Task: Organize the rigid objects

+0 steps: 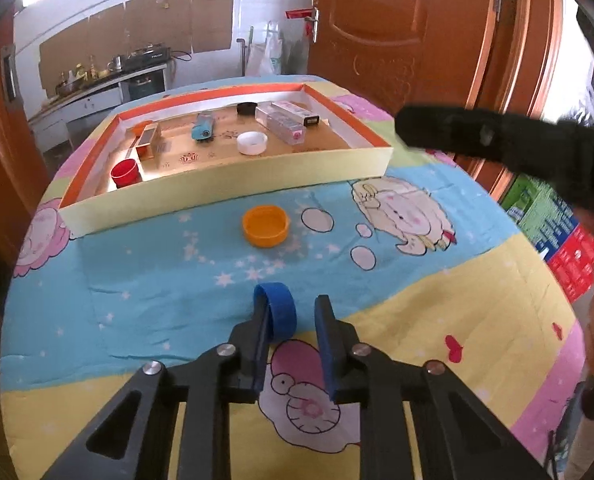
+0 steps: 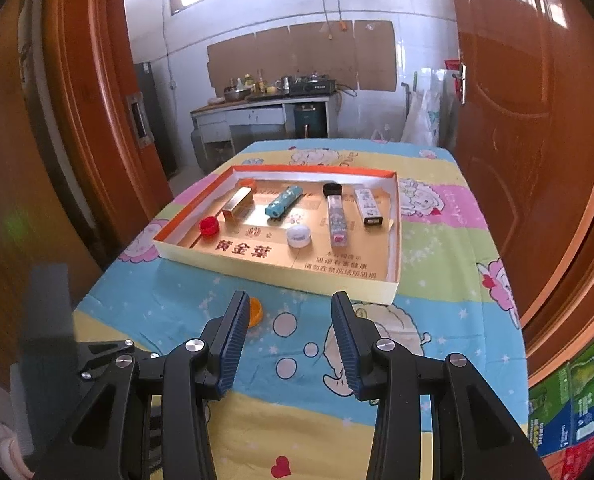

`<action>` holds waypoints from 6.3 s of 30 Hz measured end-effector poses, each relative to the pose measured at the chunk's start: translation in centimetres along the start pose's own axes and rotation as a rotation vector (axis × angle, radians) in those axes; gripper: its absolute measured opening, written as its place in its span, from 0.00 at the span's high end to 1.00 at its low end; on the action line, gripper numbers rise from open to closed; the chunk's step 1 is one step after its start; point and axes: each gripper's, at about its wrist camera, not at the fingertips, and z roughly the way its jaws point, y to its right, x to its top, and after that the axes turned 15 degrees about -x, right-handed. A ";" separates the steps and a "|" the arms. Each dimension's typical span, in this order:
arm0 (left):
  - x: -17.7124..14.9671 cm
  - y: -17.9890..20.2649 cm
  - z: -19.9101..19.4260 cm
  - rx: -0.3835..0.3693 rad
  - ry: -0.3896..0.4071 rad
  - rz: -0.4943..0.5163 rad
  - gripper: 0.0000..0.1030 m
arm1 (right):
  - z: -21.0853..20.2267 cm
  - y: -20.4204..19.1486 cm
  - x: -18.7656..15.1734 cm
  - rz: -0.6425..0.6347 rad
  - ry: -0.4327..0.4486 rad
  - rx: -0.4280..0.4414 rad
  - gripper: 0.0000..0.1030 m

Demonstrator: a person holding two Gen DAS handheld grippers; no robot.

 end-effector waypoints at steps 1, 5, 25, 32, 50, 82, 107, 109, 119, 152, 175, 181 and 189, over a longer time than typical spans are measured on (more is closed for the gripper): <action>0.0 -0.2 0.0 -0.007 0.000 -0.006 0.78 | 0.2 -0.1 -0.1 -0.004 -0.004 0.002 0.58; 0.1 -0.3 -0.1 -0.007 -0.001 -0.003 0.87 | 0.8 -0.5 -0.2 -0.007 -0.018 0.012 0.58; -0.8 -4.1 -6.3 0.049 0.133 -0.092 0.89 | 8.5 -7.7 -1.3 -0.168 -0.170 0.035 0.58; -0.5 -4.7 -6.7 0.055 0.148 -0.097 0.89 | 10.0 -8.8 -1.2 -0.202 -0.180 -0.005 0.58; -0.5 -4.8 -6.7 0.073 0.153 -0.096 0.89 | 9.2 -9.0 -1.3 -0.223 -0.138 -0.017 0.71; 9.0 -4.1 -5.9 0.215 0.302 -0.024 0.89 | 4.1 -3.4 4.1 -0.031 0.048 -0.145 0.71; 15.0 -8.2 -1.8 0.383 0.304 -0.028 0.89 | 9.5 -1.6 8.6 0.019 0.046 -0.177 0.71; 15.7 -8.8 -1.3 0.421 0.296 -0.031 0.89 | 10.1 -1.5 8.9 0.016 0.038 -0.173 0.71; 17.0 -9.8 0.2 0.518 0.308 -0.021 0.89 | 12.4 -1.8 10.3 0.009 0.011 -0.148 0.71; 21.3 -17.6 8.5 0.036 -0.071 -0.266 0.89 | 22.2 -3.8 13.3 -0.130 -0.203 -0.019 0.71; 21.5 -19.8 9.6 0.023 -0.033 -0.302 0.47 | 24.8 -3.4 12.9 -0.137 -0.248 -0.022 0.48; 21.6 -19.5 9.1 0.022 -0.021 -0.295 0.47 | 24.6 -3.1 13.0 -0.124 -0.242 -0.020 0.48; 21.6 -18.2 7.7 0.046 0.024 -0.265 0.47 | 23.6 -2.5 13.2 -0.089 -0.204 -0.049 0.48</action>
